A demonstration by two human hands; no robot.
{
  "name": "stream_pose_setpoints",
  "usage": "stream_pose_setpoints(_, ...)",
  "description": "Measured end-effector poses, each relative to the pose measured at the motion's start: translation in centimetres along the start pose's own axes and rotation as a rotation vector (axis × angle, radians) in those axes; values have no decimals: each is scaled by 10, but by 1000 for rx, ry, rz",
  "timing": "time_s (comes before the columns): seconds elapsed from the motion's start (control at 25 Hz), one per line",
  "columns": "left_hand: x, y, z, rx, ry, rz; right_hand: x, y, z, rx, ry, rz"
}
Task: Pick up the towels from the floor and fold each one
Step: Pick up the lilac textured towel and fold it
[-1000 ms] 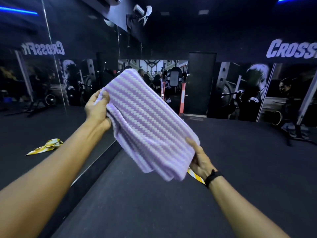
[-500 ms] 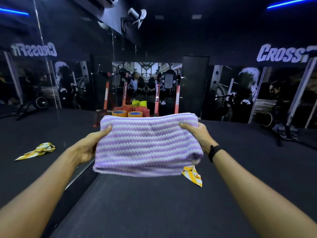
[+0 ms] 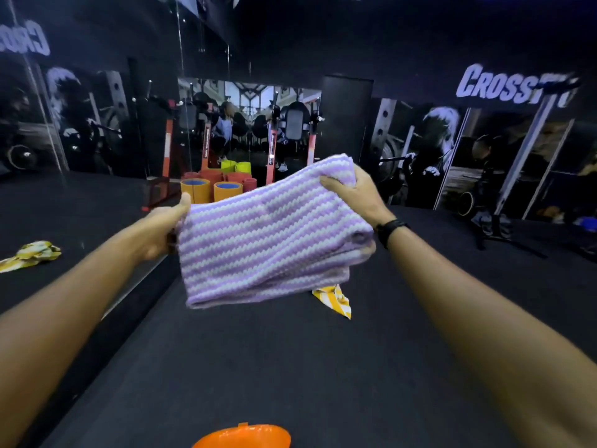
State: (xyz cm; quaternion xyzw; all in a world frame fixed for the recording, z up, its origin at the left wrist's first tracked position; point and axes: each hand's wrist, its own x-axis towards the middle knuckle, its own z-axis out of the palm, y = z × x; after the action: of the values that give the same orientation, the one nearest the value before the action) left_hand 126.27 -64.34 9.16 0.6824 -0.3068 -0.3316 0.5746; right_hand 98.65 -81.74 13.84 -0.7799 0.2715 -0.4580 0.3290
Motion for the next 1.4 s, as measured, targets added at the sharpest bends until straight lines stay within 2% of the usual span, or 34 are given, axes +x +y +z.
stream_pose_setpoints(0.2,14,-26,-10,174,49,45,-5,-4,29,-193,-74,-6)
stream_pose_setpoints(0.36,25,-58,-8,453,-76,113,-22,27,63,-411,-149,61)
stream_pose_setpoints(0.48,32,-94,3,657,-168,131,-38,70,80,-480,-203,201)
stream_pose_setpoints(0.6,45,-138,15,773,-247,74,-60,132,92,-518,-269,360)
stream_pose_setpoints(0.76,68,-197,29,777,-276,-18,-89,216,107,-554,-315,516)
stream_pose_setpoints(0.96,86,-272,46,774,-316,-162,-150,300,170,-536,-561,689)
stream_pose_setpoints(1.12,94,-367,47,779,-374,-306,-223,355,226,-355,-671,798)
stream_pose_setpoints(1.28,100,-501,43,841,-497,-423,-285,449,262,-142,-646,959)
stream_pose_setpoints(1.4,95,-624,46,965,-625,-423,-342,545,289,-251,-855,1026)
